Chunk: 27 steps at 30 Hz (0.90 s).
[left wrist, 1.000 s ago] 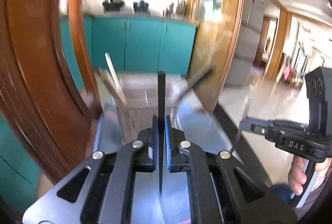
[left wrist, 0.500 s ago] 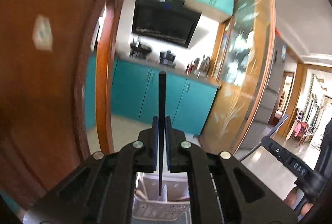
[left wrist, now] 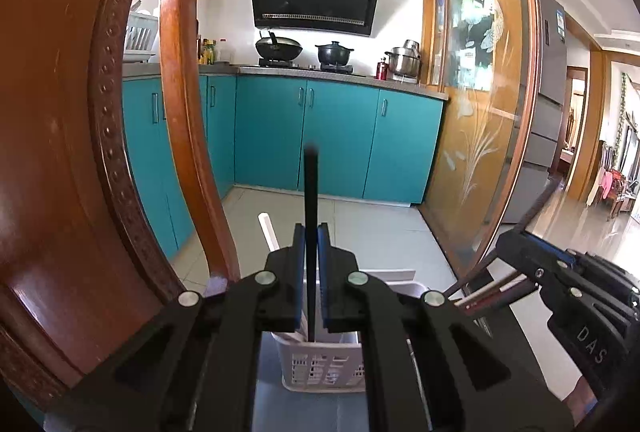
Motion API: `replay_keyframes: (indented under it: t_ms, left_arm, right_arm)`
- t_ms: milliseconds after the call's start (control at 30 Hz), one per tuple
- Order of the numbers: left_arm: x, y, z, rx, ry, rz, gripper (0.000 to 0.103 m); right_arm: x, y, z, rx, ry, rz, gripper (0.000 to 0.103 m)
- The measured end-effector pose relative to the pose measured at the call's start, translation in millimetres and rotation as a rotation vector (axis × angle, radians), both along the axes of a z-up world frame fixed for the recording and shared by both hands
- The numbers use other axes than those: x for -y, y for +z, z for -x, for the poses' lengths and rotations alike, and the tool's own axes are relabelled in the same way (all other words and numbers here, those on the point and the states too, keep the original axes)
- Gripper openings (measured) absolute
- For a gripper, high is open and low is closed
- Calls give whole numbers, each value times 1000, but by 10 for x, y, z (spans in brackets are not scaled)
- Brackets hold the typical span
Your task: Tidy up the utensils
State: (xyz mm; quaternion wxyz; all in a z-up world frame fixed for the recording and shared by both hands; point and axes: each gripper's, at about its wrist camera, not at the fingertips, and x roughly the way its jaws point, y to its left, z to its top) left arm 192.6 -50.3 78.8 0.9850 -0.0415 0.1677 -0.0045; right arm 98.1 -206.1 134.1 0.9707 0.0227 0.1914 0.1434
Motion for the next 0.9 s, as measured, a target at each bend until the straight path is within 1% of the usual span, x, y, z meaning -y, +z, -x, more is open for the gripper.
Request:
replay_keyframes:
  t_ms: [33, 67, 100, 133, 167, 200, 233, 267, 300, 367, 433, 500, 533, 600, 667, 700, 767, 833, 900]
  left_arm:
    - [-3, -8, 20, 2, -1, 5, 8]
    - [0, -20, 41, 5, -6, 6, 12]
    - [-10, -30, 88, 10, -10, 4, 19]
    - [-5, -32, 145, 20, -8, -6, 23]
    - [3, -40, 186, 26, -7, -11, 30]
    - [10, -51, 246, 32, -8, -17, 36]
    - [18, -56, 329, 39, -12, -25, 40]
    - [29, -63, 427, 45, -15, -35, 50]
    - [39, -73, 509, 49, -16, -43, 67]
    - [67, -87, 782, 74, -15, -67, 85]
    - [95, -119, 1115, 85, -18, -90, 90]
    - [111, -159, 1355, 82, -34, -93, 100]
    - [119, -189, 1511, 82, -57, -91, 100]
    - [142, -226, 1756, 75, -62, -101, 99]
    - [161, -249, 1945, 76, -61, -106, 99]
    - [172, -260, 2033, 72, -61, -109, 100]
    - [184, -295, 2243, 65, -65, -107, 100]
    - [184, -309, 2395, 61, -72, -104, 100]
    - [167, -319, 2557, 56, -74, -107, 100]
  right_arm:
    - [15, 14, 35, 6, 5, 0, 9]
    - [34, 49, 80, 14, 8, 1, 9]
    - [64, 89, 151, 27, 9, 2, 9]
    - [83, 110, 222, 39, 10, 3, 14]
    - [117, 145, 302, 53, 11, 1, 24]
    - [183, 184, 432, 72, 9, -4, 30]
    - [236, 196, 538, 86, 6, -10, 45]
    - [315, 200, 706, 110, -3, -18, 56]
    - [367, 173, 833, 123, -15, -20, 60]
    - [468, 53, 1131, 131, -42, -4, 67]
    - [514, -85, 1322, 114, -58, 16, 71]
    - [548, -258, 1540, 85, -83, 30, 75]
    - [559, -327, 1639, 69, -95, 31, 79]
    - [562, -408, 1807, 46, -108, 29, 83]
    - [516, -449, 1949, 18, -116, 52, 94]
    - [471, -462, 2047, 17, -113, 80, 94]
    - [396, -459, 2187, 43, -137, 125, 100]
    - [323, -430, 2352, 102, -160, 179, 100]
    - [268, -388, 2461, 140, -175, 218, 100]
